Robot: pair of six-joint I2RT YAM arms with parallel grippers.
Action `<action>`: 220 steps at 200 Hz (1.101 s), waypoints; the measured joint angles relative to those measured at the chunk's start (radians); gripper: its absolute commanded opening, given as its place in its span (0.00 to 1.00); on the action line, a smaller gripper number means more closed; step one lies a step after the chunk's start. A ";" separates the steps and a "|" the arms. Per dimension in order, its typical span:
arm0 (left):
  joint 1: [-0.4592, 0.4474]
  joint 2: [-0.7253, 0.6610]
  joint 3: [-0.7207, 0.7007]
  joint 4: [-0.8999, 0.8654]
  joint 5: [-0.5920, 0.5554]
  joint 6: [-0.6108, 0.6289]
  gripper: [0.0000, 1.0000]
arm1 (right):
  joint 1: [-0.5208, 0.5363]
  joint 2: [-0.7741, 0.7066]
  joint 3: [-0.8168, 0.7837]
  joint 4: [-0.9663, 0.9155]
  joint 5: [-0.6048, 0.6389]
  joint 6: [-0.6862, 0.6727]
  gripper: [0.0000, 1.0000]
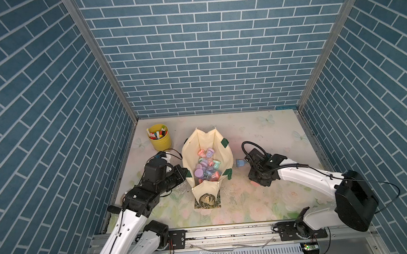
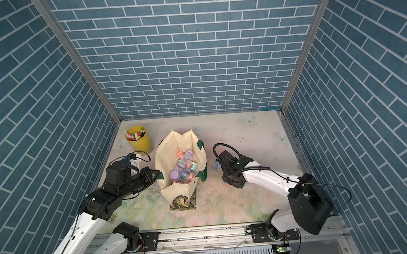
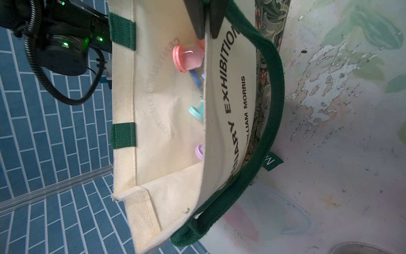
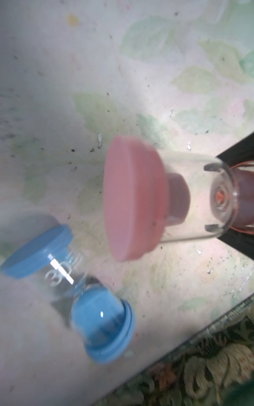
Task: Put the hourglass into the canvas bag
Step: Pick up the hourglass from the center of the board, then place the hourglass in the canvas bag.
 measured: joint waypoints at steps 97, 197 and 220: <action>0.000 0.001 0.010 -0.012 0.000 0.000 0.15 | 0.135 -0.076 0.483 -0.231 0.183 -0.256 0.00; 0.000 0.008 0.011 -0.014 0.004 -0.001 0.00 | 0.347 0.175 0.854 -0.224 0.164 -0.497 0.00; 0.000 0.009 0.011 -0.012 0.007 -0.001 0.00 | 0.354 0.194 0.877 -0.224 0.145 -0.517 0.00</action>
